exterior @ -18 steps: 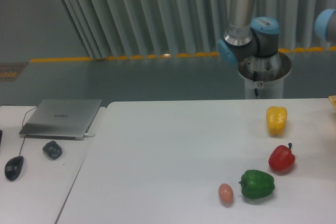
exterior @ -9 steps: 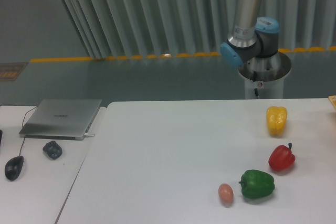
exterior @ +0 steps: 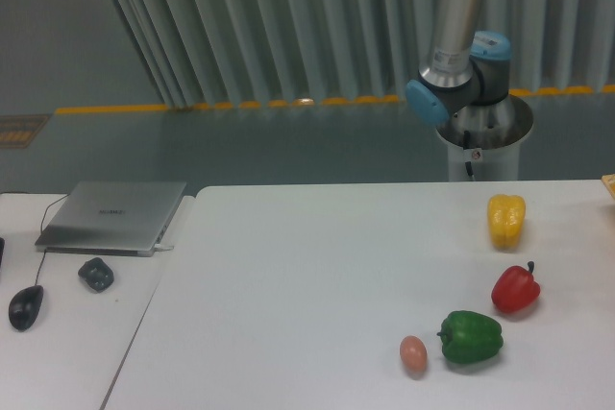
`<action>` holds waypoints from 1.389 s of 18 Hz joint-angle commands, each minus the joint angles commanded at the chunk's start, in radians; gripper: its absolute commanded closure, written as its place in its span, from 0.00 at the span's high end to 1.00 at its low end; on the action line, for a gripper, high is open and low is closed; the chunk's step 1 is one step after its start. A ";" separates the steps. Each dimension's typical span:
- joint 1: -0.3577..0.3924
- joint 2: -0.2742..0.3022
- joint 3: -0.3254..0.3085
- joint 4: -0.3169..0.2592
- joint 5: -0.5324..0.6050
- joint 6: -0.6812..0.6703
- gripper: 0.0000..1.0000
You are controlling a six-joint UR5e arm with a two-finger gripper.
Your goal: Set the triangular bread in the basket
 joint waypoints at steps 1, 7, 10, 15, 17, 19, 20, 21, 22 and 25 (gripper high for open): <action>-0.005 0.002 -0.011 0.000 -0.009 -0.006 1.00; -0.126 0.017 0.023 -0.107 -0.009 -0.029 1.00; -0.196 0.015 0.038 -0.129 -0.014 -0.075 1.00; -0.267 -0.012 0.069 -0.132 -0.023 -0.239 1.00; -0.285 -0.034 0.089 -0.130 -0.049 -0.303 1.00; -0.291 -0.046 0.103 -0.129 -0.055 -0.318 1.00; -0.293 -0.049 0.103 -0.129 -0.055 -0.318 1.00; -0.293 -0.051 0.101 -0.129 -0.055 -0.318 1.00; -0.293 -0.054 0.101 -0.129 -0.055 -0.318 1.00; -0.293 -0.055 0.101 -0.127 -0.057 -0.318 1.00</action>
